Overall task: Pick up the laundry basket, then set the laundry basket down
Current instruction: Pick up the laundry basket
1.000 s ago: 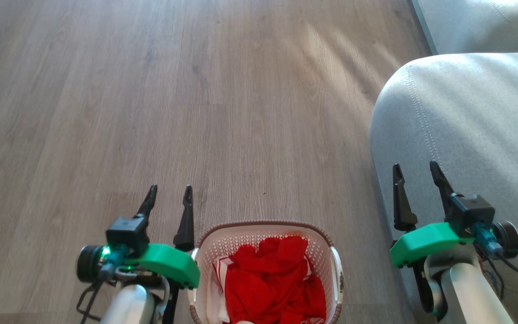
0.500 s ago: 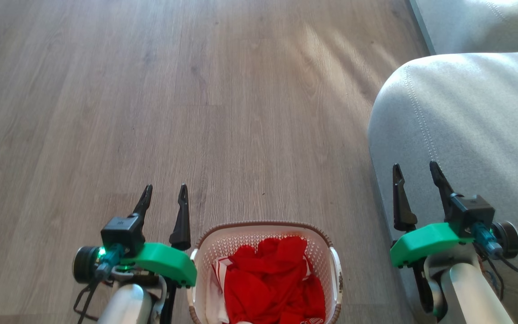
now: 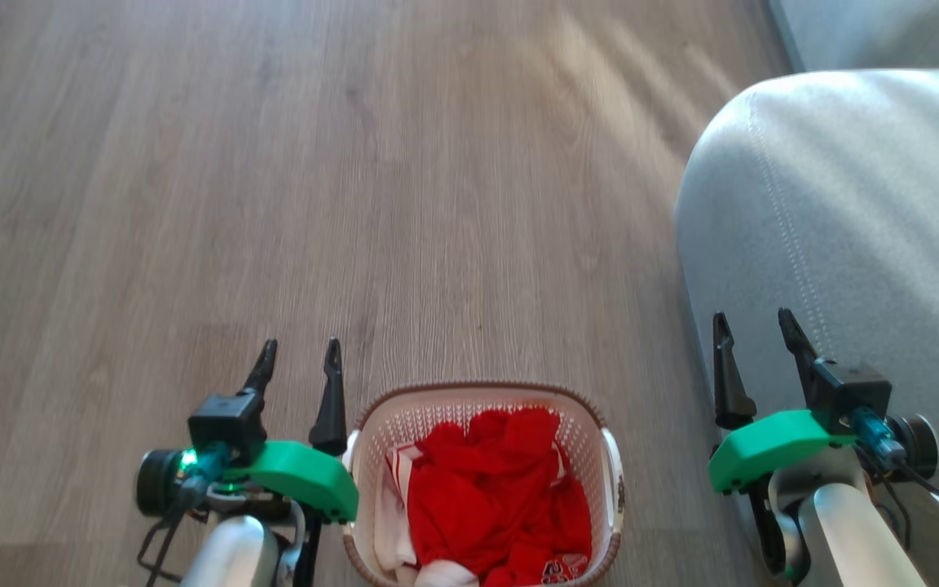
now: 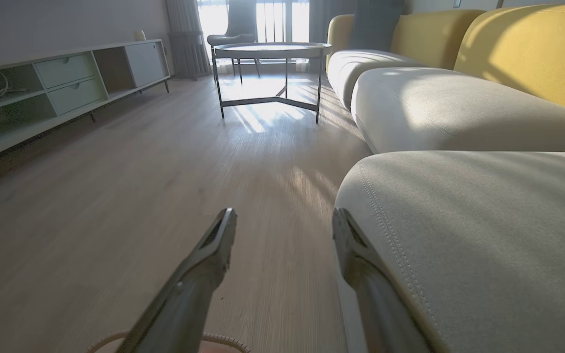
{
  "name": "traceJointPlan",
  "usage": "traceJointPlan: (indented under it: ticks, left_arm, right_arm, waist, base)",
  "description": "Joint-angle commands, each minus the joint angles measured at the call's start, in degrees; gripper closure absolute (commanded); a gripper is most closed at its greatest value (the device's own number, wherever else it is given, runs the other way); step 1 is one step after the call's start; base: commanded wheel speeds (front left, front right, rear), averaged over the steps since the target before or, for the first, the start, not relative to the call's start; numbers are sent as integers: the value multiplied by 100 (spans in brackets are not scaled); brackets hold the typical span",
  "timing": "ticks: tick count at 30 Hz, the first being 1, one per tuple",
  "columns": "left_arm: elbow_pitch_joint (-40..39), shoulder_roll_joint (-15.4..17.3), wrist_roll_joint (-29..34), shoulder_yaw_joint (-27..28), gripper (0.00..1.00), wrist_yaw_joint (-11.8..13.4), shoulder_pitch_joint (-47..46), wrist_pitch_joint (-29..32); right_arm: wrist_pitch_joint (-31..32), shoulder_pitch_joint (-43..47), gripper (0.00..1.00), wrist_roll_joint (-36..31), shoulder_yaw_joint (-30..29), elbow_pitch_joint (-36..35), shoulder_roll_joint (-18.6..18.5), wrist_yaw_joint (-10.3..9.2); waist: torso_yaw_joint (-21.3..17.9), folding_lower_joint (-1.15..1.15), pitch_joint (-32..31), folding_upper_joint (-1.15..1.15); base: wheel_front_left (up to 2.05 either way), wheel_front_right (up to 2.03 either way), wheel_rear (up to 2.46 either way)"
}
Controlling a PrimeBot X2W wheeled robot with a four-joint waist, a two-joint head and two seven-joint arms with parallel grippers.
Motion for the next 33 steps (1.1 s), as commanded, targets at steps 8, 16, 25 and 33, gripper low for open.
traceJointPlan:
  ticks: [8, 16, 25, 33]
  left_arm:
    - [624, -3, -61, -97, 0, -38, -752, -29]
    - [2141, -3, -96, -369, 0, -165, -1585, -29]
    - [3358, -3, -38, -714, 0, -248, -2354, -29]
    - [4175, -3, -169, -940, 0, -378, -2908, -29]
  right_arm:
    - [-33, -818, 0, 27, 257, 1145, -52, 40]
    - [19, -1613, 0, 257, 564, 2235, -52, 40]
    - [169, -2184, 0, 572, 995, 3136, -53, 40]
    - [317, -2583, 0, 932, 1135, 3681, -77, 40]
  waist:
    - [47, 0, 941, 0]
    - [68, 0, 1851, 0]
    - [104, 0, 2466, 0]
    - [109, 0, 3044, 0]
  base:
    - [0, 0, 0]
    - [0, 0, 0]
    - [0, 0, 0]
    - [0, 0, 0]
